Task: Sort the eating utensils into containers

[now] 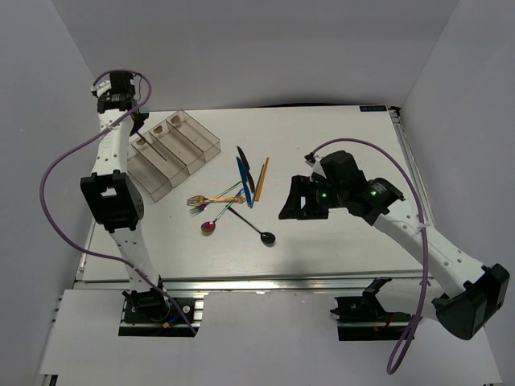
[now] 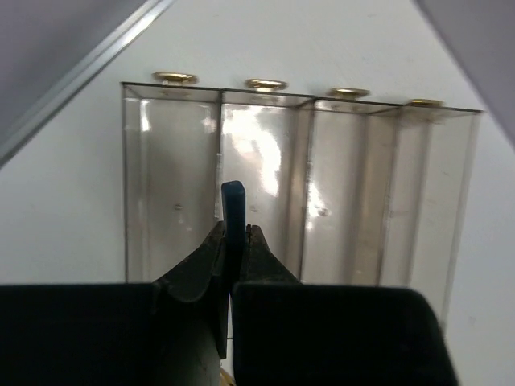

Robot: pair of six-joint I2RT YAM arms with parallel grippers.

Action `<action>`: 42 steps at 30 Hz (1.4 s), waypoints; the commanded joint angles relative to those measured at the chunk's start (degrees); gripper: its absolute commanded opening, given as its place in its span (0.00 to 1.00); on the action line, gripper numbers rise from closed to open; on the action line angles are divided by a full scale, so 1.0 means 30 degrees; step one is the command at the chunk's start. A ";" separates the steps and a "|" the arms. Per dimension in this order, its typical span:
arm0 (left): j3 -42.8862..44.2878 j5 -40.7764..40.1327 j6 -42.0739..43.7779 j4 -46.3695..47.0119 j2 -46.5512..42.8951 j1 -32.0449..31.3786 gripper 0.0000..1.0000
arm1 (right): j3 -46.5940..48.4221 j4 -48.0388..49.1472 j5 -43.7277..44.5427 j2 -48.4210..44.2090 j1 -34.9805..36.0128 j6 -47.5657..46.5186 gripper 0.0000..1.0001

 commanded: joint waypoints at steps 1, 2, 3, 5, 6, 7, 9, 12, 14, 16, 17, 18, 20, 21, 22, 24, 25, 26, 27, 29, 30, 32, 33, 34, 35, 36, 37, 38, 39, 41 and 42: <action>0.1762 -0.3083 0.0563 -0.3867 0.0970 0.0498 0.00 | 0.0291 -0.0724 0.0672 -0.0319 0.0043 -0.0534 0.71; 0.1443 -0.3259 0.0069 -0.3901 0.1059 0.0819 0.00 | 0.0468 -0.1249 0.0880 -0.0231 0.0043 -0.0738 0.71; 0.0918 -0.3319 -0.0110 -0.3756 0.0828 0.0967 0.00 | 0.0586 -0.1341 0.1085 -0.0172 0.0072 -0.0856 0.72; -0.1364 -0.3262 -0.0405 -0.2471 0.0185 0.1260 0.00 | 0.0792 -0.1488 0.1759 -0.0200 0.0044 -0.0945 0.72; -0.2040 -0.3232 -0.0405 -0.2031 -0.0312 0.1319 0.00 | 0.0821 -0.1431 0.1993 -0.0172 0.0043 -0.0974 0.72; -0.2626 -0.2942 -0.0347 -0.1040 -0.0462 0.1349 0.00 | 0.0851 -0.1459 0.2373 -0.0172 0.0072 -0.0946 0.72; -0.3597 -0.2473 -0.0113 -0.0330 -0.0260 0.1670 0.00 | 0.0997 -0.1518 0.2493 -0.0201 0.0073 -0.0713 0.72; -0.3893 -0.1445 0.0035 0.0552 0.0384 0.1964 0.00 | 0.1289 -0.1693 0.2784 -0.0201 0.0043 -0.0507 0.72; -0.3950 -0.0831 0.0034 0.0697 0.0942 0.2169 0.00 | 0.1378 -0.1811 0.2992 -0.0201 0.0073 -0.0185 0.72; -0.4242 -0.0191 0.0092 0.1425 0.1031 0.2373 0.01 | 0.1524 -0.1986 0.3021 -0.0114 0.0043 0.0253 0.72; -0.4447 0.0105 0.0151 0.1808 0.1060 0.2491 0.07 | 0.1496 -0.2016 0.3021 -0.0084 0.0072 0.0401 0.72; -0.4391 0.0224 0.0181 0.1957 0.1118 0.2550 0.07 | 0.1408 -0.2016 0.3050 -0.0084 0.0044 0.0547 0.72; -0.4186 0.0778 0.0268 0.2046 0.1555 0.2755 0.07 | 0.1291 -0.2162 0.3255 -0.0054 0.0072 0.0987 0.72; -0.4098 0.0898 0.0298 0.2017 0.1645 0.2813 0.08 | 0.1174 -0.2133 0.3400 -0.0084 0.0044 0.1133 0.72; -0.4097 0.1015 0.0443 0.2046 0.1733 0.2901 0.09 | 0.1144 -0.2133 0.3605 -0.0171 0.0072 0.1454 0.72; -0.4359 0.0900 0.0532 0.2017 0.1910 0.2989 0.19 | 0.1202 -0.2104 0.3898 -0.0230 0.0073 0.1632 0.72; -0.4506 0.0928 0.0590 0.2017 0.1881 0.3019 0.26 | 0.1260 -0.2046 0.3900 -0.0259 0.0044 0.1662 0.72; -0.4594 0.0928 0.0562 0.1959 0.1794 0.3048 0.34 | 0.1290 -0.1900 0.3900 -0.0231 0.0043 0.1604 0.72; -0.4711 0.1015 0.0562 0.1987 0.1677 0.3077 0.41 | 0.1348 -0.1841 0.3813 -0.0201 0.0043 0.1487 0.73; -0.5063 0.1016 0.0474 0.2046 0.1297 0.3078 0.65 | 0.1641 -0.1694 0.3841 0.0178 0.0043 0.0905 0.80; -0.5180 0.1219 0.0474 0.2394 0.0744 0.3078 0.70 | 0.1845 -0.1723 0.4131 0.0470 0.0072 0.0610 0.89; -0.5269 0.1804 0.0474 0.2660 0.0097 0.3019 0.91 | 0.2516 -0.1840 0.4629 0.1465 0.0102 0.0112 0.89; -0.5182 0.2126 0.0445 0.2574 -0.0458 0.2990 0.93 | 0.2811 -0.1840 0.5183 0.1875 0.0102 0.0051 0.89; -0.4949 0.2391 0.0415 0.2342 -0.0753 0.2903 0.94 | 0.3104 -0.1811 0.5450 0.2836 0.0073 -0.0007 0.89; -0.4512 0.2625 0.0415 0.2107 -0.1046 0.2815 0.98 | 0.3861 -0.1811 0.5627 0.3397 0.0131 -0.0008 0.89; -0.4391 0.2802 0.0183 0.1496 -0.1890 0.2350 0.98 | 0.4245 -0.1898 0.6962 0.4737 0.0189 0.0050 0.89; -0.4361 0.2745 0.0065 0.1142 -0.2392 0.1968 0.98 | 0.4597 -0.1957 0.7730 0.5475 0.0219 0.0225 0.89; -0.4738 0.2426 0.0064 0.0964 -0.2977 0.1413 0.98 | 0.5239 -0.2073 0.8579 0.6150 0.0248 0.0574 0.89; -0.5003 0.1785 -0.0197 0.0324 -0.3621 0.0364 0.98 | 0.5535 -0.2046 0.9950 0.6881 0.0277 0.1187 0.88; -0.6924 0.0754 -0.0463 0.0373 -0.5787 -0.0522 0.98 | 0.6324 -0.1637 1.1449 0.8904 0.0248 0.1631 0.86; -0.7751 0.0492 -0.0899 0.0347 -0.6578 -0.1280 0.98 | 0.6503 -0.0620 1.1574 1.0157 0.0248 0.1604 0.83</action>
